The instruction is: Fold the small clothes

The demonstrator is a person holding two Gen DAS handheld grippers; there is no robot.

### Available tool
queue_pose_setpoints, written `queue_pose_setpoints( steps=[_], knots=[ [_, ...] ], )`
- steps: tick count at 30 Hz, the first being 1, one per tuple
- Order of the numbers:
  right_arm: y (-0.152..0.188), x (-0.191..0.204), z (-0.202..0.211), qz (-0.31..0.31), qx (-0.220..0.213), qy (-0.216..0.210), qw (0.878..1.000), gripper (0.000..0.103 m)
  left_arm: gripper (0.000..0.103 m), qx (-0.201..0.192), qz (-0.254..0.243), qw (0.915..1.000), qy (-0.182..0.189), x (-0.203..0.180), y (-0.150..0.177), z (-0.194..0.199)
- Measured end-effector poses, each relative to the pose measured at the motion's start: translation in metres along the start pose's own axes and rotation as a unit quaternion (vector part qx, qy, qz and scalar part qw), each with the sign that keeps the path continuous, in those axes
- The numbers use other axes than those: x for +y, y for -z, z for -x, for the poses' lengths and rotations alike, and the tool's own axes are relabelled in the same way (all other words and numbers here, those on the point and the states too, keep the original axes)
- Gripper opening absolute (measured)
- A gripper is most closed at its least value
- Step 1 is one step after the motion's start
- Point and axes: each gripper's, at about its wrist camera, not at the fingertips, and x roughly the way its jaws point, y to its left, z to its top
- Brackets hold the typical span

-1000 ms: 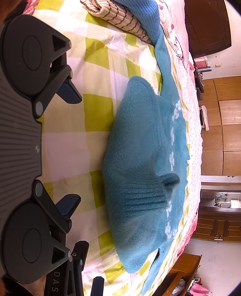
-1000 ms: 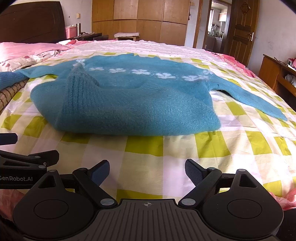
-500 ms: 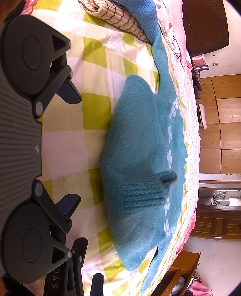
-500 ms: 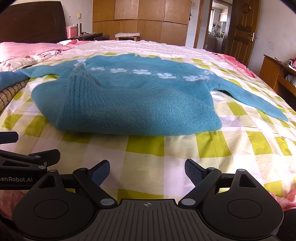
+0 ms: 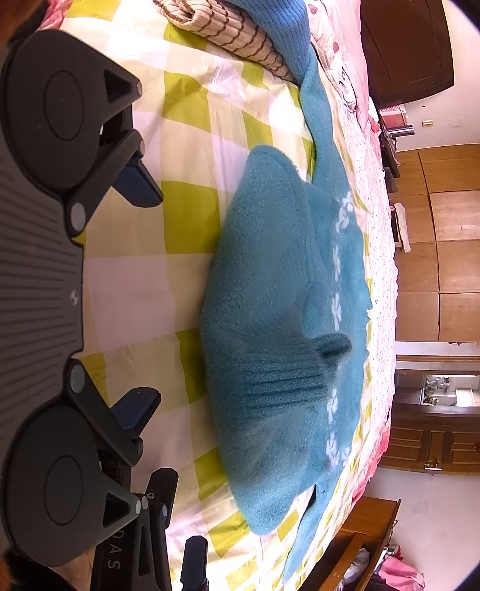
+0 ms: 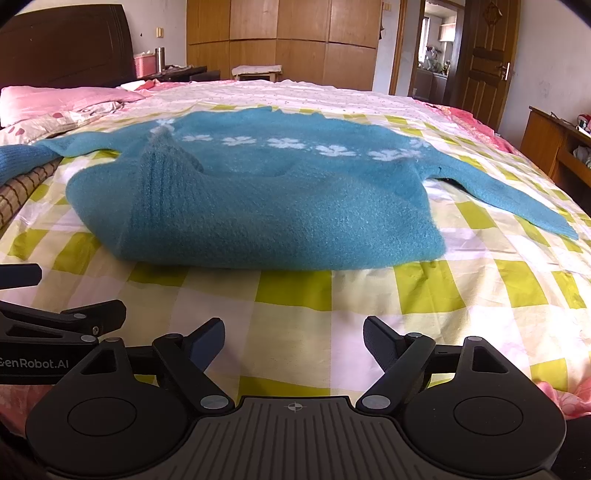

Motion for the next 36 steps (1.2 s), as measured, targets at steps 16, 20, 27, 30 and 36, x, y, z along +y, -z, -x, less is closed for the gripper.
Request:
queue_pose_setpoints(
  steps=[16, 20, 27, 30, 36],
  knots=[
    [0.0001, 0.0009, 0.0003, -0.003, 0.005, -0.013, 1.0, 0.071, 0.103, -0.004, -0.009, 0.9999, 0.003, -0.0033, -0.0004, 0.004],
    [0.0002, 0.0011, 0.0008, -0.003, 0.006, -0.017, 1.0, 0.066, 0.103, -0.005, -0.013, 0.9999, 0.005, -0.0045, -0.001, 0.0056],
    [0.0001, 0.0013, 0.0044, -0.003, 0.001, -0.023, 1.0, 0.06, 0.103, -0.01, -0.02, 0.9997, 0.006, -0.0064, -0.0016, 0.0098],
    [-0.0002, 0.0015, 0.0044, -0.004, 0.0, -0.024, 1.0, 0.058, 0.103, -0.01, -0.02, 0.9997, 0.008, -0.0062, -0.0017, 0.0095],
    [0.0003, 0.0027, 0.0031, -0.002, 0.004, -0.029, 1.0, 0.051, 0.103, -0.006, -0.017, 0.9997, 0.014, -0.0054, -0.0012, 0.0073]
  ],
)
